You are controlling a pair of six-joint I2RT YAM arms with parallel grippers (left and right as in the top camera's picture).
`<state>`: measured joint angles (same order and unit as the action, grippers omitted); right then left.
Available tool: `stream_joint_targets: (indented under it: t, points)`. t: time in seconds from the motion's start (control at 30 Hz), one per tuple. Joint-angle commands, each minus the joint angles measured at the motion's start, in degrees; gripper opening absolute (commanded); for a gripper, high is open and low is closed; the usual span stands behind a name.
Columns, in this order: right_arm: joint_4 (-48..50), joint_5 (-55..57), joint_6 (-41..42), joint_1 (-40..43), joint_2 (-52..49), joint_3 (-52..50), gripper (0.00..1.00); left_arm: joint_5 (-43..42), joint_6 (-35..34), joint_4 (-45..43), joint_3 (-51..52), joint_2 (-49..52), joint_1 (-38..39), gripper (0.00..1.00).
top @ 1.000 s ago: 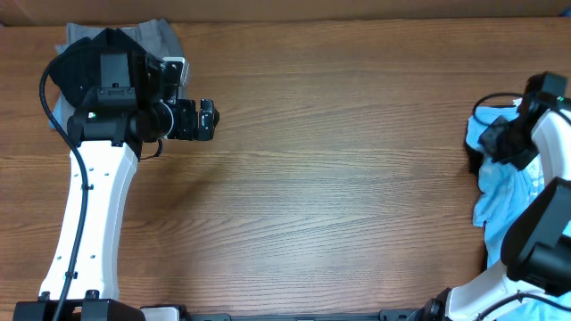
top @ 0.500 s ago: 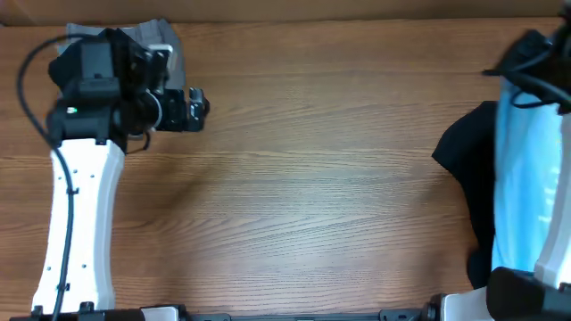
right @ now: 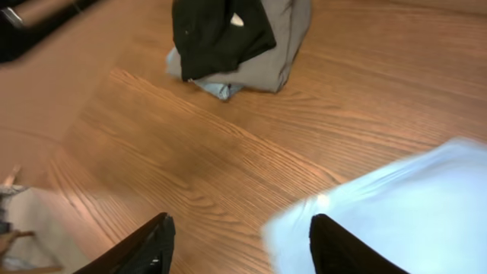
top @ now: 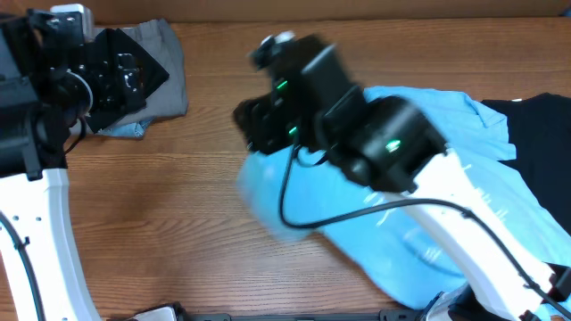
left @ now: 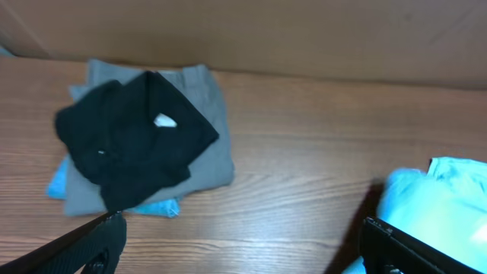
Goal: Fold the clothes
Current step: 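Drag the light-blue T-shirt with the right gripper to table center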
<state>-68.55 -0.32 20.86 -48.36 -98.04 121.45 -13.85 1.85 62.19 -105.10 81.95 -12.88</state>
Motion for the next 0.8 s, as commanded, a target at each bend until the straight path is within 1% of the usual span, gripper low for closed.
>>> stream_joint_targets:
  t: [0.0, 0.07, 0.17, 0.23, 0.33, 0.47, 0.63, 0.73, 0.77]
  points:
    - [0.4, 8.4, 1.5, 0.5, 2.4, 1.7, 0.64, 0.5, -0.5, 0.2, -1.6, -1.5, -0.2, 1.00]
    - [0.4, 9.8, 1.7, 1.5, 4.2, 1.7, 0.66, -1.5, -0.5, 0.4, -1.6, -1.4, 0.2, 1.00]
    - [0.5, 9.9, 2.0, 4.0, 7.4, 1.7, 0.68, -5.8, -0.5, 1.0, -1.6, -0.4, 1.4, 1.00]
    - [0.6, 9.9, 2.4, 6.3, 9.8, 1.7, 0.68, -8.4, -0.2, 1.5, -1.5, 1.0, 3.5, 1.00]
    - [0.5, 10.0, 4.2, 9.5, 12.8, 1.7, 0.68, -9.6, 2.8, 2.9, -1.5, 4.4, 8.7, 1.00]
    - [-0.4, 10.0, 5.7, 13.3, 16.3, 1.7, 0.69, -9.5, 6.7, 3.6, -1.5, 11.3, 17.6, 1.00]
    - [-2.7, 9.9, 7.1, 16.4, 19.2, 1.7, 0.69, -6.8, 9.0, 1.6, -1.5, 22.3, 25.5, 0.93]
    - [-4.7, 10.2, 7.1, 17.7, 20.0, 1.7, 0.69, -6.8, 8.9, -1.4, -1.5, 28.8, 28.3, 0.78]
    - [-5.4, 10.7, 7.5, 18.0, 20.2, 1.7, 0.69, -6.8, 8.9, -2.6, -1.5, 30.7, 29.1, 0.77]
